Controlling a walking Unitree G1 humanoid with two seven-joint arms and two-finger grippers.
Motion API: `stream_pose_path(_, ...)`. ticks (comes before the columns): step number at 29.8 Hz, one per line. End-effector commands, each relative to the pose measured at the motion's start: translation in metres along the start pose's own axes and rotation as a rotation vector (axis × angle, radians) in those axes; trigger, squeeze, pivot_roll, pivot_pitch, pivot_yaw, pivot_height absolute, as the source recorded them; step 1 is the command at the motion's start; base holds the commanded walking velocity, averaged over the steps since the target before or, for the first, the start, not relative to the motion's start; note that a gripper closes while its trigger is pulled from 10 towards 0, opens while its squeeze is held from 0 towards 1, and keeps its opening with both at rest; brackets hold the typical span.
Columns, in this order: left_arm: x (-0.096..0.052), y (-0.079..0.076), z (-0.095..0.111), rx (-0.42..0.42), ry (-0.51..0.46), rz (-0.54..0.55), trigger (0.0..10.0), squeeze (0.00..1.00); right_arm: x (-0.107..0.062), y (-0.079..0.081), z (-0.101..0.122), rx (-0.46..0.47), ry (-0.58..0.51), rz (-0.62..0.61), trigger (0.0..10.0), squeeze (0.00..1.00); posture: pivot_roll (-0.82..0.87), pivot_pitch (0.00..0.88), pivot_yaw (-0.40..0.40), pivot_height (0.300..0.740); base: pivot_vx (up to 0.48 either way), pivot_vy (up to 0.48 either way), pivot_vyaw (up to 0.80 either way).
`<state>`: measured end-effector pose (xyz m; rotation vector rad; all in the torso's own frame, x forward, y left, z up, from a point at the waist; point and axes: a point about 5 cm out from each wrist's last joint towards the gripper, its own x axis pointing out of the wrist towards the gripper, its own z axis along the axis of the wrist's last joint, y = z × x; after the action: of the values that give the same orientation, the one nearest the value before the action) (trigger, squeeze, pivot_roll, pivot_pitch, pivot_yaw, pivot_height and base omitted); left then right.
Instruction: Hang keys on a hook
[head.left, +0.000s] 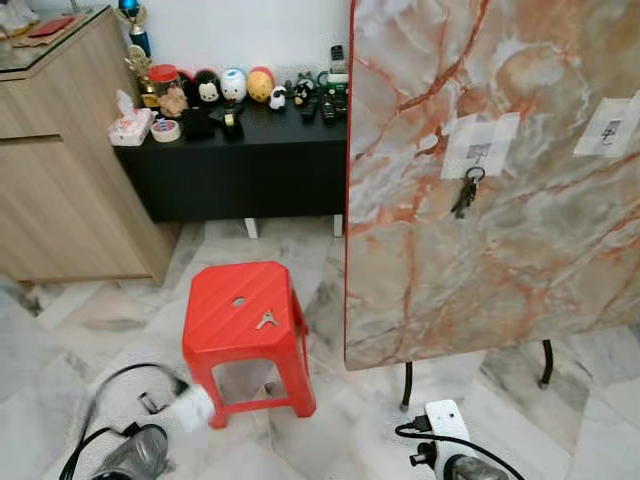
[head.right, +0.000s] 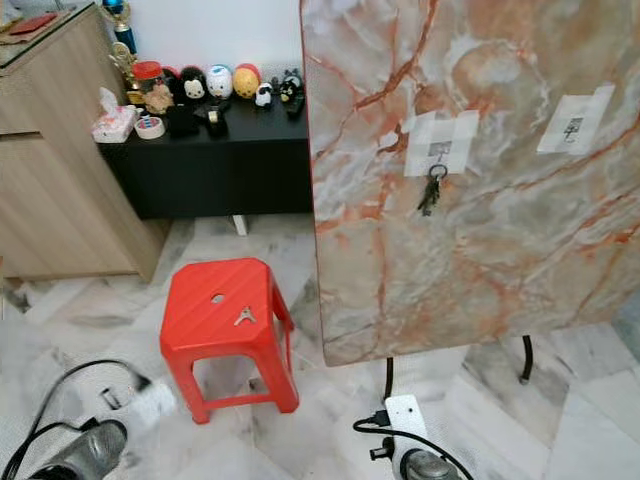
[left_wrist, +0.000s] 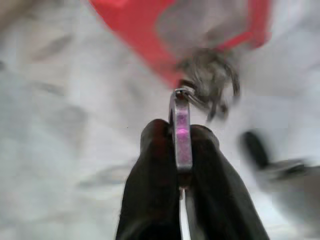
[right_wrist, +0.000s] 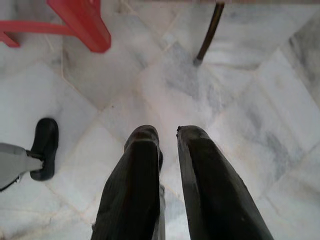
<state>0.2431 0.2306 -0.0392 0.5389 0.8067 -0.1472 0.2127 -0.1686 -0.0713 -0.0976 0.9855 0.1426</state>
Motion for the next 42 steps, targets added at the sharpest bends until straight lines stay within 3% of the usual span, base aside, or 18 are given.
stream_pose_path(1, -0.002, 0.004, -0.005, 0.381, -0.013, -0.002, 10.0, 0.00, -0.001, -0.002, -0.004, 0.007, 0.006, -0.013, 10.0, 0.00, 0.02, 0.041, 0.034, 0.740, 0.000, 0.000, 0.00)
stream_pose_path(2, -0.003, 0.004, -0.009, 0.837, -0.011, 0.033, 10.0, 0.00, -0.001, -0.002, -0.005, 0.006, 0.006, -0.013, 10.0, 0.00, 0.02, 0.042, 0.035, 0.740, 0.000, 0.000, 0.00)
stream_pose_path(4, -0.004, 0.004, -0.013, 1.153, -0.027, 0.029, 10.0, 0.00, -0.001, -0.002, -0.005, 0.005, 0.006, -0.012, 10.0, 0.00, 0.01, 0.040, 0.035, 0.740, 0.000, 0.000, 0.00)
stream_pose_path(7, -0.005, 0.014, -0.018, 0.986, 0.013, 0.074, 10.0, 0.00, -0.001, -0.003, -0.006, 0.003, 0.006, -0.013, 10.0, 0.00, 0.01, 0.040, 0.035, 0.740, 0.000, 0.000, 0.00)
stream_pose_path(10, -0.005, 0.005, -0.024, 0.273, 0.072, 0.018, 10.0, 0.00, -0.001, -0.003, -0.007, -0.002, 0.007, -0.012, 10.0, 0.00, 0.02, 0.041, 0.034, 0.740, 0.000, 0.000, 0.00)
stream_pose_path(11, -0.003, 0.001, -0.016, -0.276, 0.047, 0.002, 10.0, 0.00, -0.001, -0.003, -0.007, -0.003, 0.008, -0.010, 10.0, 0.00, 0.02, 0.041, 0.034, 0.740, 0.000, 0.000, 0.00)
stream_pose_path(13, -0.002, 0.004, -0.009, -0.447, 0.005, 0.002, 10.0, 0.00, -0.001, -0.003, -0.007, -0.004, 0.008, -0.010, 10.0, 0.00, 0.02, 0.044, 0.033, 0.740, 0.000, 0.000, 0.00)
stream_pose_path(16, -0.002, 0.008, -0.010, -0.040, 0.043, 0.045, 10.0, 0.00, -0.001, -0.004, -0.006, -0.002, 0.006, -0.010, 10.0, 0.00, 0.02, 0.046, 0.031, 0.740, 0.000, 0.000, 0.00)
stream_pose_path(17, -0.003, 0.004, -0.011, 0.730, 0.011, 0.065, 10.0, 0.00, -0.001, -0.003, -0.006, -0.005, 0.006, -0.006, 10.0, 0.00, 0.02, 0.046, 0.031, 0.740, 0.000, 0.000, 0.00)
stream_pose_path(18, -0.003, 0.003, -0.011, 0.941, -0.019, 0.043, 10.0, 0.00, -0.001, -0.003, -0.006, -0.008, 0.005, -0.005, 10.0, 0.00, 0.02, 0.047, 0.031, 0.740, 0.000, 0.000, 0.00)
stream_pose_path(24, -0.003, 0.005, -0.007, 0.882, -0.037, 0.014, 10.0, 0.00, -0.001, -0.004, -0.004, -0.015, 0.002, -0.006, 10.0, 0.00, 0.02, 0.051, 0.031, 0.740, 0.000, 0.000, 0.00)
stream_pose_path(26, -0.002, 0.004, -0.004, 0.108, -0.006, 0.034, 10.0, 0.00, -0.001, -0.004, -0.003, -0.018, 0.000, -0.006, 10.0, 0.00, 0.02, 0.052, 0.031, 0.740, 0.000, 0.000, 0.00)
stream_pose_path(28, 0.000, 0.009, 0.001, -0.460, -0.015, 0.077, 10.0, 0.00, -0.001, -0.004, -0.002, -0.017, -0.002, -0.007, 10.0, 0.00, 0.02, 0.053, 0.031, 0.740, 0.000, 0.000, 0.00)
stream_pose_path(32, -0.001, 0.029, 0.000, -0.632, -0.013, 0.204, 10.0, 0.00, -0.001, -0.004, -0.002, -0.016, -0.004, -0.007, 10.0, 0.00, 0.02, 0.053, 0.031, 0.740, 0.000, 0.000, 0.00)
stream_pose_path(34, -0.001, 0.031, 0.002, -0.424, -0.006, 0.188, 10.0, 0.00, 0.000, -0.004, -0.001, -0.018, -0.005, -0.006, 10.0, 0.00, 0.02, 0.054, 0.030, 0.740, 0.000, 0.000, 0.00)
stream_pose_path(36, -0.002, -0.008, 0.013, 0.768, -0.160, -0.046, 10.0, 0.00, 0.000, -0.004, 0.000, -0.020, -0.007, -0.004, 10.0, 0.00, 0.02, 0.054, 0.030, 0.740, 0.000, 0.000, 0.00)
stream_pose_path(38, -0.003, -0.018, 0.007, 0.955, -0.174, -0.125, 10.0, 0.00, 0.000, -0.004, 0.000, -0.022, -0.007, -0.004, 10.0, 0.00, 0.02, 0.054, 0.030, 0.740, 0.000, 0.000, 0.00)
stream_pose_path(42, -0.003, -0.005, 0.000, 0.943, -0.108, -0.056, 10.0, 0.00, 0.000, -0.003, 0.001, -0.025, -0.009, -0.003, 10.0, 0.00, 0.02, 0.057, 0.029, 0.740, 0.000, 0.000, 0.00)
